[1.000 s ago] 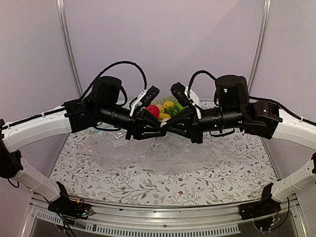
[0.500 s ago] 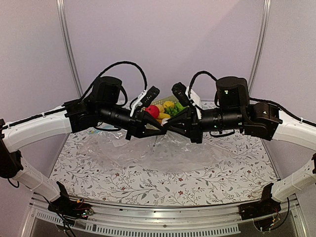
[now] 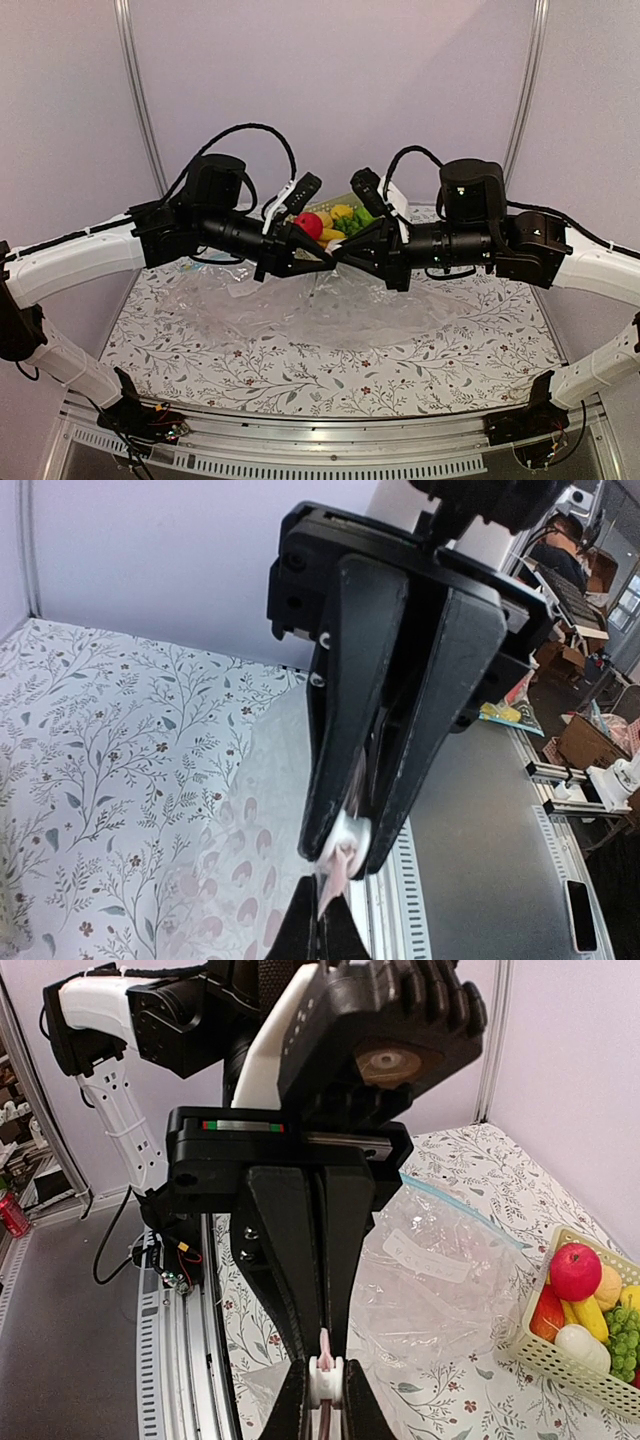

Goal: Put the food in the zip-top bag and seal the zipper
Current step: Hold the zipper food storage bag at the center of the board, then unzip the zipper from the zipper food storage bag.

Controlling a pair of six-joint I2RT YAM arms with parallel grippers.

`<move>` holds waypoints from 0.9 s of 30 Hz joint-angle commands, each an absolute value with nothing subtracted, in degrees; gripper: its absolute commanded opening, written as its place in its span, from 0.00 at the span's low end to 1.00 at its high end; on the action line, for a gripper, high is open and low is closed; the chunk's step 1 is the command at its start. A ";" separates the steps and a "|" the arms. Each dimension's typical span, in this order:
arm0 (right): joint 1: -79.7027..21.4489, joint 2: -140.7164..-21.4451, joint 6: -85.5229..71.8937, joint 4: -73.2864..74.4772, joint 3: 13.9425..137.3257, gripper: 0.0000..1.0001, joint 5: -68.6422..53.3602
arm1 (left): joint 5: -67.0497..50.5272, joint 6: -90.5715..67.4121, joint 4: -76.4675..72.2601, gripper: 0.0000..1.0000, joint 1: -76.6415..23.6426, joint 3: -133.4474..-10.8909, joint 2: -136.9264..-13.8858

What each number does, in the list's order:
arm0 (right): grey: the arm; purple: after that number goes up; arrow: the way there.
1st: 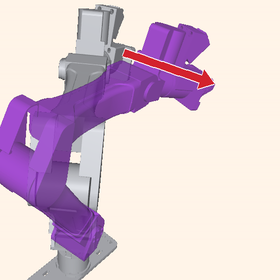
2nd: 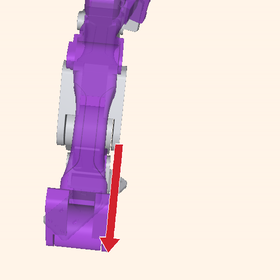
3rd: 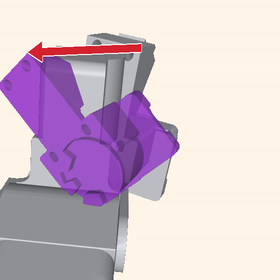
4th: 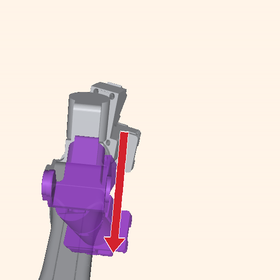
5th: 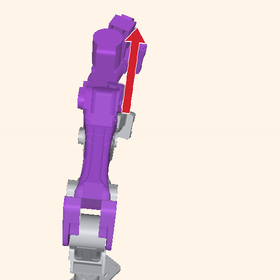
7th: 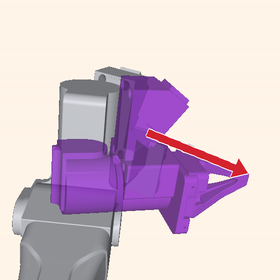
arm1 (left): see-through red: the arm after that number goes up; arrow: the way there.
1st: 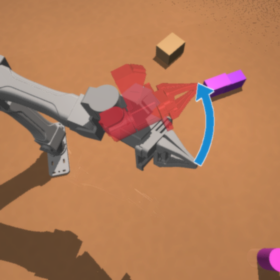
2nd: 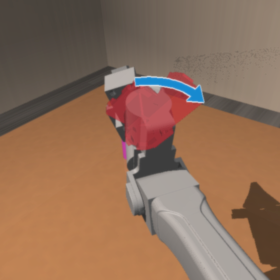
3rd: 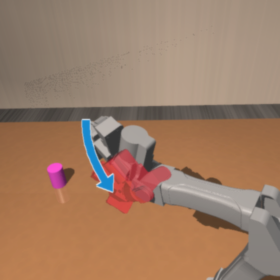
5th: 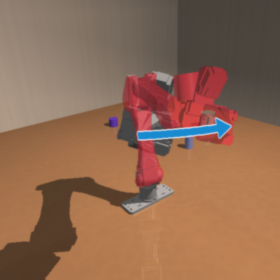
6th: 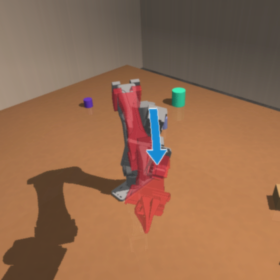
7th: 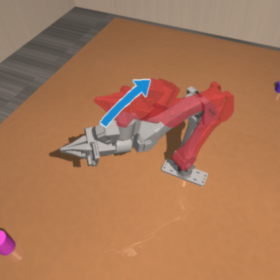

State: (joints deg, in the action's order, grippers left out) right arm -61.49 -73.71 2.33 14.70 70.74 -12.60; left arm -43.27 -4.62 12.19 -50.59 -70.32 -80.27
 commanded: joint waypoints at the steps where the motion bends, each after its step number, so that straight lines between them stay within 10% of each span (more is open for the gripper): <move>1: -61.79 -71.98 1.84 18.59 69.22 0.00 -10.45 | -43.34 -5.18 10.88 0.00 -48.22 -69.70 -79.04; 27: -61.75 -69.81 3.07 21.18 68.12 0.00 -5.85 | -43.68 -5.67 10.83 0.00 -45.11 -69.96 -78.02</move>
State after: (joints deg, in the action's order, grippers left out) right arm -61.60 -72.05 2.57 15.57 69.52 -7.99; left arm -44.34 -5.21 11.33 -47.94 -70.32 -80.25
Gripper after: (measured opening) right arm 0.060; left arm 0.004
